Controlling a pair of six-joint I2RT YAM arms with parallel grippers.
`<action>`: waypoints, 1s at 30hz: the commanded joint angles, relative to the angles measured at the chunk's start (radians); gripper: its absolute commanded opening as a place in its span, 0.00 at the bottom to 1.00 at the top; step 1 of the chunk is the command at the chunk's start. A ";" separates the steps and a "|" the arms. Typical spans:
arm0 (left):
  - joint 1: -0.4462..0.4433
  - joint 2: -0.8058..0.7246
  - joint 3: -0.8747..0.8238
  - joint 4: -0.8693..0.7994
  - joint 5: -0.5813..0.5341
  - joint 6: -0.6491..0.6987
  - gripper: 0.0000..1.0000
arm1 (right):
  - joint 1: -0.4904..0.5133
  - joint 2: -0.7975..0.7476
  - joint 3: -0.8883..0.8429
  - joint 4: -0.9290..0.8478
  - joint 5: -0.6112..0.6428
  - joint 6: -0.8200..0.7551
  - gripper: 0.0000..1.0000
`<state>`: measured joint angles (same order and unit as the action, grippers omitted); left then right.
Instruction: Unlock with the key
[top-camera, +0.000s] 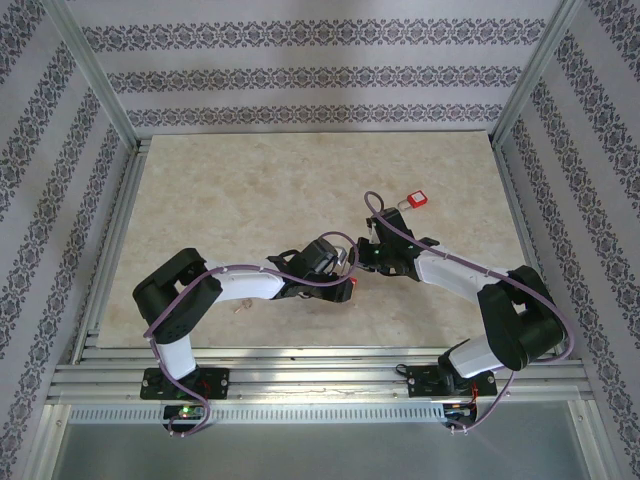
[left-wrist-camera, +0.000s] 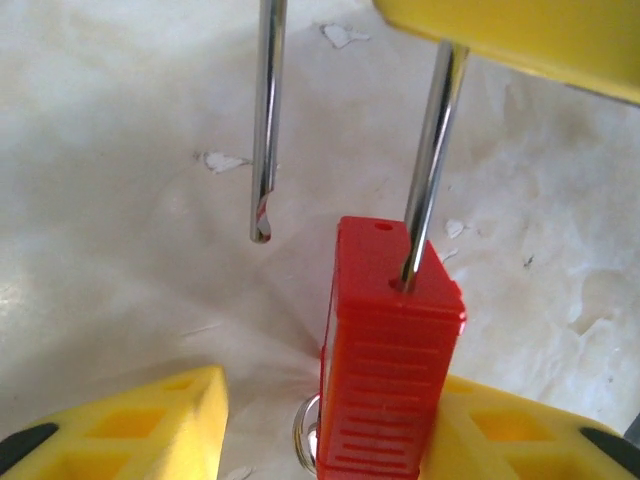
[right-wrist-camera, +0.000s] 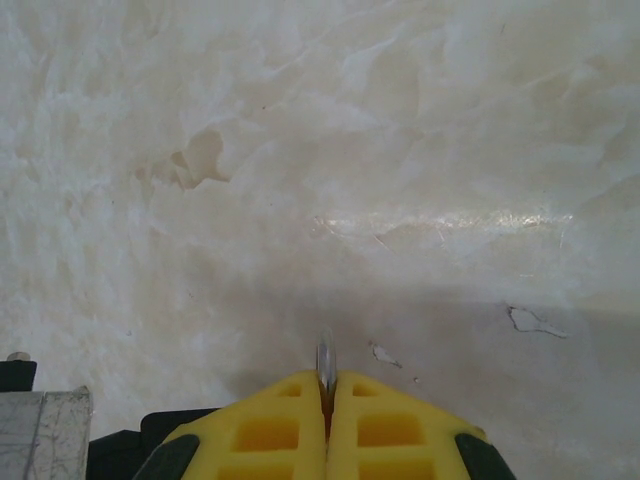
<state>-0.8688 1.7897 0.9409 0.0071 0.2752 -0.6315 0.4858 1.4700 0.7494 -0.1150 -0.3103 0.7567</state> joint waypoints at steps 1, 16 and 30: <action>0.010 -0.021 0.021 -0.094 -0.067 0.024 0.55 | -0.012 0.021 -0.018 0.020 -0.016 0.000 0.00; 0.011 -0.225 -0.005 -0.116 -0.123 -0.003 0.71 | -0.013 0.091 -0.008 0.061 -0.025 -0.020 0.00; 0.046 -0.533 0.070 -0.350 -0.234 0.039 0.87 | -0.032 0.124 -0.029 0.107 -0.028 -0.035 0.16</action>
<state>-0.8429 1.3045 0.9848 -0.2462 0.0879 -0.6151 0.4660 1.5757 0.7353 -0.0284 -0.3344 0.7456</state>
